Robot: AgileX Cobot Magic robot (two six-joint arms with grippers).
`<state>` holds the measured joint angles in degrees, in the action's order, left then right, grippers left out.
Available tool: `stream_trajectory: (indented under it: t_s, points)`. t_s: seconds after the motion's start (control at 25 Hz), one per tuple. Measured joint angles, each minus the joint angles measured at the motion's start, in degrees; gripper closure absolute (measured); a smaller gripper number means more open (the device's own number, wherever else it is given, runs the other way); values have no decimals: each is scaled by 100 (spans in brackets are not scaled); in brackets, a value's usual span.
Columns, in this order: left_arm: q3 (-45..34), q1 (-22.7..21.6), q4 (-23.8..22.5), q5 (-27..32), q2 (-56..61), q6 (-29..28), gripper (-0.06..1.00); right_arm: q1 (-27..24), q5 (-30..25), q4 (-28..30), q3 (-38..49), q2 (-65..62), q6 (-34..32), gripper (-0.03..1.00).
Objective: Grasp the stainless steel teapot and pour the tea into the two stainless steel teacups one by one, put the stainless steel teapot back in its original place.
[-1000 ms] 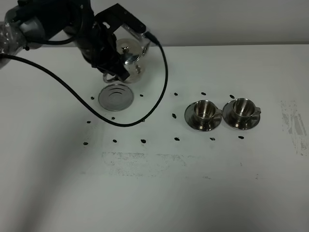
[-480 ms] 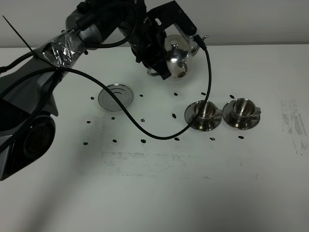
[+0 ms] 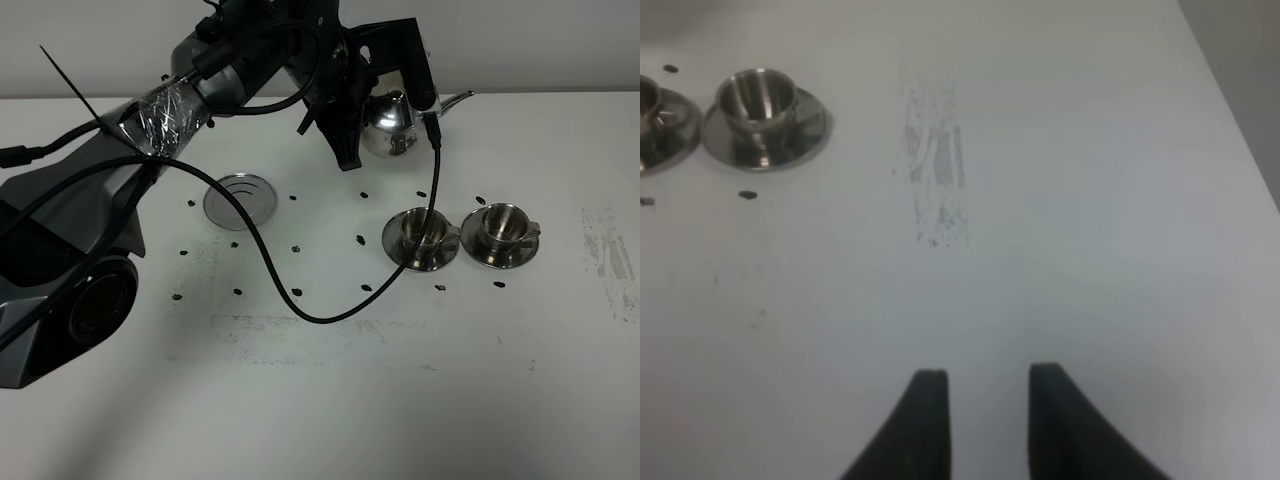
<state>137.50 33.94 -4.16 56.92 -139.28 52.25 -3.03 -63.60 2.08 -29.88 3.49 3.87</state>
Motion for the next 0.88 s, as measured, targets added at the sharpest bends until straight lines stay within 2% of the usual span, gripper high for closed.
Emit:
stream_trajectory:
  t_s: [0.16,0.4,0.6,0.88]
  points:
    - [0,76,-37,-162,-6,565,76,0,0,0,0,0,0,78]
    - [0,187,-125,-369,-149,1007,76,0,0,0,0,0,0,78]
    - [0,191,-136,-667,-376,1682,76,0,0,0,0,0,0,78]
    - [0,223,-157,-1003,-477,2219,76,0,0,0,0,0,0,78]
